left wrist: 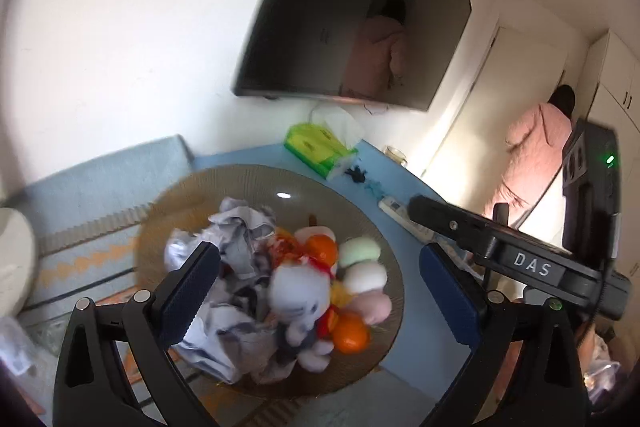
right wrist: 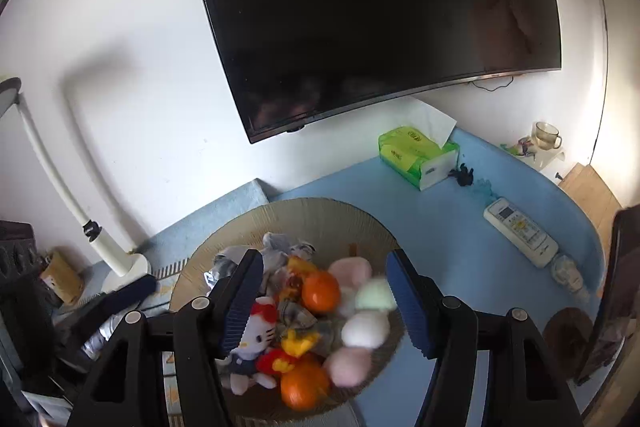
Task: Organize objects
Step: 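Carry both oranges into the gold bowl and open both grippers, then move both open grippers back toward the last two paper balls by the lamp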
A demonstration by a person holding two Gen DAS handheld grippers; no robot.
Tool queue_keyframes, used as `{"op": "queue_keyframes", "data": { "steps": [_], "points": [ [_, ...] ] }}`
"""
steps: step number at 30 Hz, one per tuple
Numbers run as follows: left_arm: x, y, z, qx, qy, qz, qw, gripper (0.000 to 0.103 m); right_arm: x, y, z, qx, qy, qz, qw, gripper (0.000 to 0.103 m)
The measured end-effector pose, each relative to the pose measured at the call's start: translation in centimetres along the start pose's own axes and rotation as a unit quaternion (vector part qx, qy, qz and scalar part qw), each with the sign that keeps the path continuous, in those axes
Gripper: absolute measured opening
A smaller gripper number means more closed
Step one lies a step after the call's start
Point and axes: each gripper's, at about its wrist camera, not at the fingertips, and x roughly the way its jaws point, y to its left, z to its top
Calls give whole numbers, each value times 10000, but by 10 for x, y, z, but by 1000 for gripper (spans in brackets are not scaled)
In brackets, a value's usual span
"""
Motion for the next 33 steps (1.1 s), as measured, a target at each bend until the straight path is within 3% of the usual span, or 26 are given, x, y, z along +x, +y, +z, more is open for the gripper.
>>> {"op": "queue_keyframes", "data": {
  "steps": [4,10,13,14,16,18,20,22,24,25,27,30,33],
  "points": [
    [-57,7,-8,-150,-341,237,9990,100,-16,9,-12,153,93,351,9992,63],
    [-154,5,-23,-12,-834,1044,9910,100,-60,88,-33,-349,76,1192,9922,63],
    [-192,20,-64,172,-778,2074,9750,101,-68,132,-73,-498,162,1320,9899,69],
    [-199,36,-92,110,-619,2507,9660,102,-63,148,-97,-569,262,1313,9894,71],
    [-199,66,-130,-124,-244,2940,9554,100,-47,174,-141,-840,416,1191,9884,71],
    [-199,100,-164,-470,140,2968,9537,96,-26,197,-172,-1215,540,851,9875,68],
    [-208,127,-186,-818,133,3106,9469,93,-8,210,-188,-1351,666,418,9877,67],
    [-216,144,-191,-1093,84,3257,9391,93,4,207,-193,-959,916,772,9882,67],
    [-219,155,-192,-1411,50,3179,9376,93,12,206,-198,-900,892,729,9893,67],
    [-220,155,-194,-1432,-25,3149,9382,93,18,208,-203,-1020,864,538,9896,67],
    [-219,153,-197,-1372,-53,3448,9286,95,29,209,-212,-1139,1076,399,9868,67],
    [-211,150,-197,-1321,187,3610,9230,95,27,211,-209,-1186,928,325,9881,70],
    [-208,154,-200,-1400,347,3722,9169,95,32,216,-210,-1317,1058,304,9852,70]
  ]
}}
